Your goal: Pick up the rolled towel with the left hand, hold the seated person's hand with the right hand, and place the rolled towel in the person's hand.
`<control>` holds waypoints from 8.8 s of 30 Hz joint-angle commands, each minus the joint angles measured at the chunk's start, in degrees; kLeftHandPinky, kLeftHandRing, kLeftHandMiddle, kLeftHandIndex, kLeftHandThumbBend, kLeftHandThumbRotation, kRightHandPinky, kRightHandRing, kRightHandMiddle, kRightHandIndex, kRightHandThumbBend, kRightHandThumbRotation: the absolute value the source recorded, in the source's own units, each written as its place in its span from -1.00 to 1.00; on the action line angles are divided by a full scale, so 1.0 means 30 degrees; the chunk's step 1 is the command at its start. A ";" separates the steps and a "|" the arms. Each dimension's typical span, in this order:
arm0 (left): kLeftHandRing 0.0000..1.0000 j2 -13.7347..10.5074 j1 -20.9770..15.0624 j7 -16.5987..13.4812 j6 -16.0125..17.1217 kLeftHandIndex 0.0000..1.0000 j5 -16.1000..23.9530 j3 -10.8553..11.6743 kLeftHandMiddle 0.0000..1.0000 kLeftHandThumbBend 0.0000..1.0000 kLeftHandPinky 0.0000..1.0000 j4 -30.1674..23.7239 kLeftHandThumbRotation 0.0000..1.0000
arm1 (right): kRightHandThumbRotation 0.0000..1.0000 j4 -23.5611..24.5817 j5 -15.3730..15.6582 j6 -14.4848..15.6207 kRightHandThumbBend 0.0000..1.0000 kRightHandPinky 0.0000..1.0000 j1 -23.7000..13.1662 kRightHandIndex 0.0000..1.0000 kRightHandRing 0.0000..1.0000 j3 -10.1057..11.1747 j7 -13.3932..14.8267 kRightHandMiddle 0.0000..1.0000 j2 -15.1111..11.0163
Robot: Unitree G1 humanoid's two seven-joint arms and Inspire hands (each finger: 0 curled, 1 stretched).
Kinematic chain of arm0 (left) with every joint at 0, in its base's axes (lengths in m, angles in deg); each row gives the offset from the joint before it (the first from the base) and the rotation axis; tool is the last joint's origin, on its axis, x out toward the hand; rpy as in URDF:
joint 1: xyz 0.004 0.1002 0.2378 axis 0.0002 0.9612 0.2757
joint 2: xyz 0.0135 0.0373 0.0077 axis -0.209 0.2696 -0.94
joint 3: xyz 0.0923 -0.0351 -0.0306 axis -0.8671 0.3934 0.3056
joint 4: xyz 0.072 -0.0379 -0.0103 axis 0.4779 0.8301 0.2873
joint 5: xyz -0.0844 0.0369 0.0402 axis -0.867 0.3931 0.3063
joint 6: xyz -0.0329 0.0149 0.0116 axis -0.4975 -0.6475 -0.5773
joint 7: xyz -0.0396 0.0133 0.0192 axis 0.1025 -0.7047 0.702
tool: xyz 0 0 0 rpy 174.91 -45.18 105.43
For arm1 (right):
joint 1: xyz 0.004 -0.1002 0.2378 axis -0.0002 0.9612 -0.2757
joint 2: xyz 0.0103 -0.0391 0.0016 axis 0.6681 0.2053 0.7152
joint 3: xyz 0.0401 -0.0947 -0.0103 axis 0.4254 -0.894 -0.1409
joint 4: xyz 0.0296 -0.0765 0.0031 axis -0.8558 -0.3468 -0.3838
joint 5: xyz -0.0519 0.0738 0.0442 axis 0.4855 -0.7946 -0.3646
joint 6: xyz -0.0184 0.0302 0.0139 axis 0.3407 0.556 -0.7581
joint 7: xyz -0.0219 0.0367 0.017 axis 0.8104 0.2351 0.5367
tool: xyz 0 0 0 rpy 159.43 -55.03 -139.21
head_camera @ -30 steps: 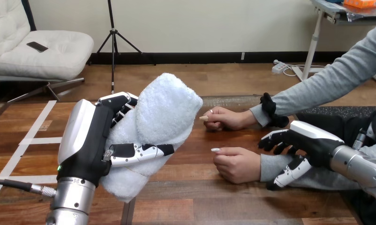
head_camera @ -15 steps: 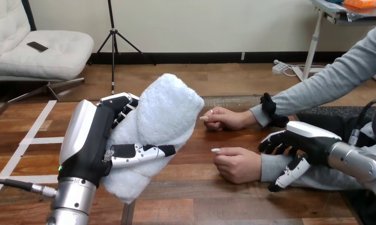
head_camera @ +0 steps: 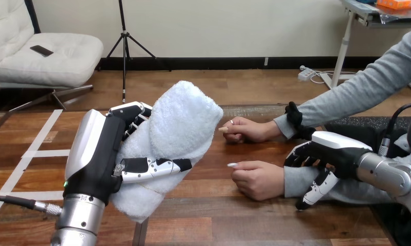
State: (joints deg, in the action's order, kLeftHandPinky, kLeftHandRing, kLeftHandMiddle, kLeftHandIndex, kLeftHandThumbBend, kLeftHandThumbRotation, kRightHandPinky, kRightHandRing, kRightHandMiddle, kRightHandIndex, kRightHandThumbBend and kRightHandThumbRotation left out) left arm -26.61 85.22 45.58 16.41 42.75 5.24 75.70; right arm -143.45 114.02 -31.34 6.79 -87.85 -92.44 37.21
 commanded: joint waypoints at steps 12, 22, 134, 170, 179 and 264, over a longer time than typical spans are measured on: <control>-0.30 0.0157 -0.0803 -0.0178 -0.0170 -0.14 0.0080 0.0380 -0.18 0.25 -0.41 -0.0656 -1.00 | -0.63 -0.0255 0.0858 0.0573 1.00 0.21 -0.1467 0.37 0.36 -0.1080 0.0614 0.41 0.0712; -0.31 0.0076 -0.0771 -0.0213 -0.0067 -0.14 0.0033 0.0446 -0.17 0.25 -0.42 -0.0637 -1.00 | -0.70 -0.0196 0.0820 0.0676 1.00 0.10 -0.1309 0.29 0.20 -0.1380 0.0797 0.30 0.0916; -0.29 0.1363 -0.2263 -0.2019 0.3683 -0.16 -0.2451 0.0948 -0.20 0.26 -0.38 0.3309 -1.00 | -0.09 -0.0495 -0.1459 -0.3651 -0.13 -0.59 -0.0690 -0.38 -0.50 -0.0164 0.3863 -0.40 0.0795; -0.22 0.3759 -0.9544 -0.5457 1.3360 -0.17 -0.4713 0.1765 -0.19 0.22 -0.31 1.6470 -1.00 | -0.14 -0.0430 -0.2176 -0.4390 -0.08 -0.67 -0.0633 -0.49 -0.59 0.0438 0.3302 -0.48 0.0806; -0.22 0.4290 -1.0507 -0.4761 1.4474 -0.17 -0.5922 0.1896 -0.20 0.25 -0.30 1.8290 -1.00 | -0.15 -0.0329 -0.2235 -0.4499 -0.05 -0.66 -0.0565 -0.48 -0.58 0.0473 0.3237 -0.47 0.0808; -0.23 0.5919 -1.6283 0.1553 1.5654 -0.15 -1.0191 0.4492 -0.16 0.29 -0.33 2.7039 -1.00 | -0.08 0.1798 -0.3338 -0.4422 -0.07 -0.67 -0.0015 -0.47 -0.59 0.0820 0.1773 -0.48 0.0550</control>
State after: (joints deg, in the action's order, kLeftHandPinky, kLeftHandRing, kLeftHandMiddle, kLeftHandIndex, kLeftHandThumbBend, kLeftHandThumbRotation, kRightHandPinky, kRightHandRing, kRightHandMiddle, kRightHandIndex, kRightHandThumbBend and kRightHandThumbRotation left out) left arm -9.24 41.58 49.27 62.01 11.52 18.52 157.22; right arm -141.26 106.57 -44.23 8.46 -87.98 -87.18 37.44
